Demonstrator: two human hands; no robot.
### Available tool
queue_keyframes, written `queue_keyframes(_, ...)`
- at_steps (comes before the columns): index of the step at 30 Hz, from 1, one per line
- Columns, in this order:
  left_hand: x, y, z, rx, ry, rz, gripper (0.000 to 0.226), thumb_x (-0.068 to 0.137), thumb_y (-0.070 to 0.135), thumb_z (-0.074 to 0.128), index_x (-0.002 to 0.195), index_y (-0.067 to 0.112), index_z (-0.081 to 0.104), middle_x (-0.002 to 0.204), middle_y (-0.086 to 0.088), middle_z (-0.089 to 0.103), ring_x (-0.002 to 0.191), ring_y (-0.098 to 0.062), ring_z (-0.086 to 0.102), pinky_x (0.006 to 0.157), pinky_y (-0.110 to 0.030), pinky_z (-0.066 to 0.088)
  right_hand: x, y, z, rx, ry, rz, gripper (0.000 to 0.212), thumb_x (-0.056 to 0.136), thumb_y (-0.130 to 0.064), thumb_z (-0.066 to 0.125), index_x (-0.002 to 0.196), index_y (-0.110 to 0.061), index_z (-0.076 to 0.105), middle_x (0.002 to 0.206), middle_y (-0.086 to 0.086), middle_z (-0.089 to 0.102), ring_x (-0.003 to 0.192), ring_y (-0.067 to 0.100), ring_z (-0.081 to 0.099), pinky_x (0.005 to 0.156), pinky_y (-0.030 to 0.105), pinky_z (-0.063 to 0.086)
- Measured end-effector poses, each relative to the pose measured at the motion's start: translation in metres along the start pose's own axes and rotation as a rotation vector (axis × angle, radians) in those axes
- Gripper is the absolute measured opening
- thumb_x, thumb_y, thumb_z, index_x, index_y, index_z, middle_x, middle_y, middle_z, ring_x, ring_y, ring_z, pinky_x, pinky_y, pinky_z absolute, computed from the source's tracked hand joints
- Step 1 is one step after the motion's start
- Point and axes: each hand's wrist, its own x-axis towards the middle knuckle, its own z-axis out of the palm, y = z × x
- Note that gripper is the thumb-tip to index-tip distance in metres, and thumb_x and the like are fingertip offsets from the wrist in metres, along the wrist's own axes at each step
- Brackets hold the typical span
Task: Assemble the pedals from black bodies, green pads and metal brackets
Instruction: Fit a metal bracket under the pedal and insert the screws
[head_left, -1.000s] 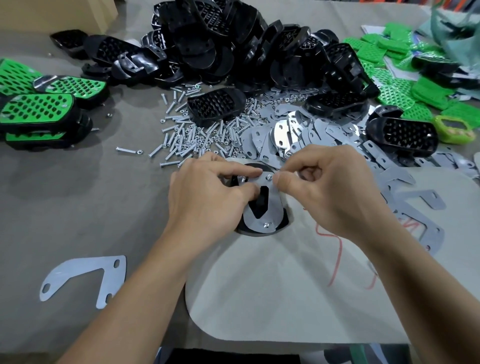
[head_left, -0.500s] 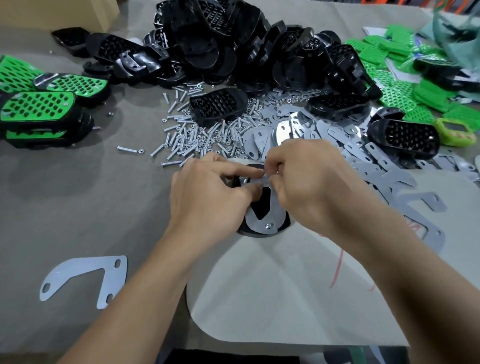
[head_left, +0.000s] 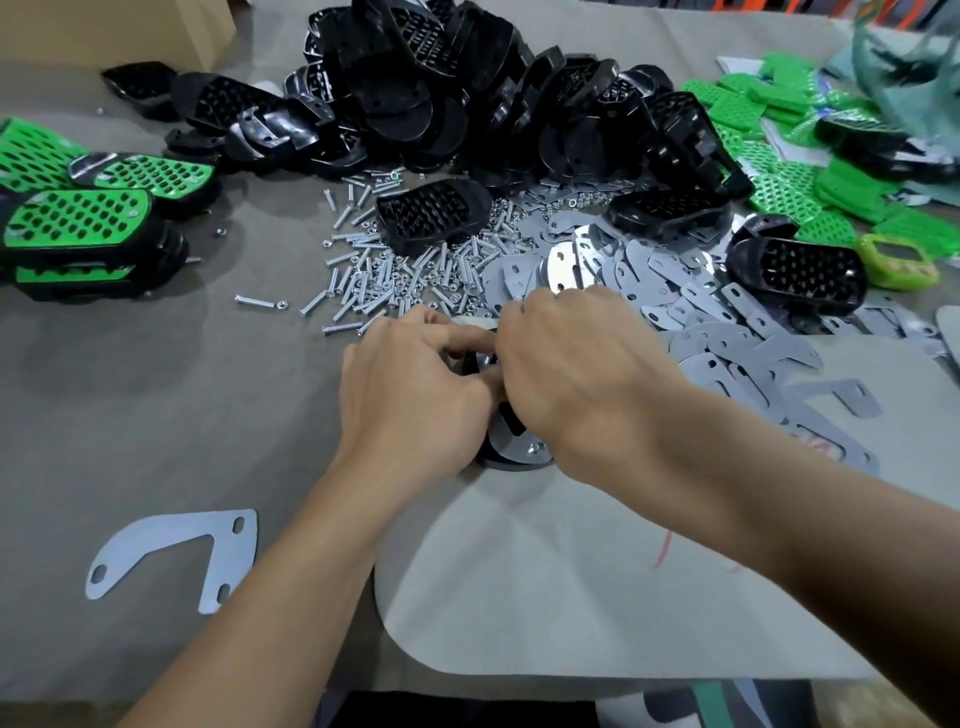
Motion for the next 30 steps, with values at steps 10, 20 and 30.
queue_keyframes(10, 0.0, 0.0, 0.001, -0.034, 0.019, 0.054, 0.026, 0.06, 0.06, 0.073, 0.067, 0.079, 0.057, 0.081, 0.017, 0.058, 0.085, -0.014, 0.058, 0.076, -0.037, 0.042, -0.007, 0.023, 0.006, -0.004, 0.006, -0.109, 0.019, 0.081, -0.007, 0.045, 0.072, -0.021, 0.036, 0.061, -0.004, 0.04, 0.051, 0.016, 0.035, 0.05, 0.033, 0.023)
queue_keyframes(20, 0.001, -0.001, 0.001, -0.027, 0.015, 0.05, 0.028, 0.06, 0.061, 0.077, 0.066, 0.079, 0.057, 0.085, 0.023, 0.056, 0.083, -0.014, 0.055, 0.074, -0.032, 0.035, -0.003, 0.025, 0.005, -0.029, 0.021, -0.052, 0.025, 0.081, -0.01, 0.05, 0.07, -0.02, 0.03, 0.065, -0.001, 0.037, 0.052, 0.018, 0.033, 0.047, 0.031, 0.017)
queue_keyframes(30, 0.0, -0.001, 0.001, -0.017, 0.016, 0.072, 0.035, 0.065, 0.058, 0.081, 0.067, 0.081, 0.054, 0.089, 0.025, 0.054, 0.085, -0.016, 0.055, 0.076, -0.034, 0.036, -0.002, 0.026, 0.007, 0.0, 0.02, -0.108, 0.027, 0.084, -0.009, 0.049, 0.07, -0.021, 0.029, 0.063, -0.003, 0.038, 0.052, 0.017, 0.033, 0.047, 0.032, 0.017)
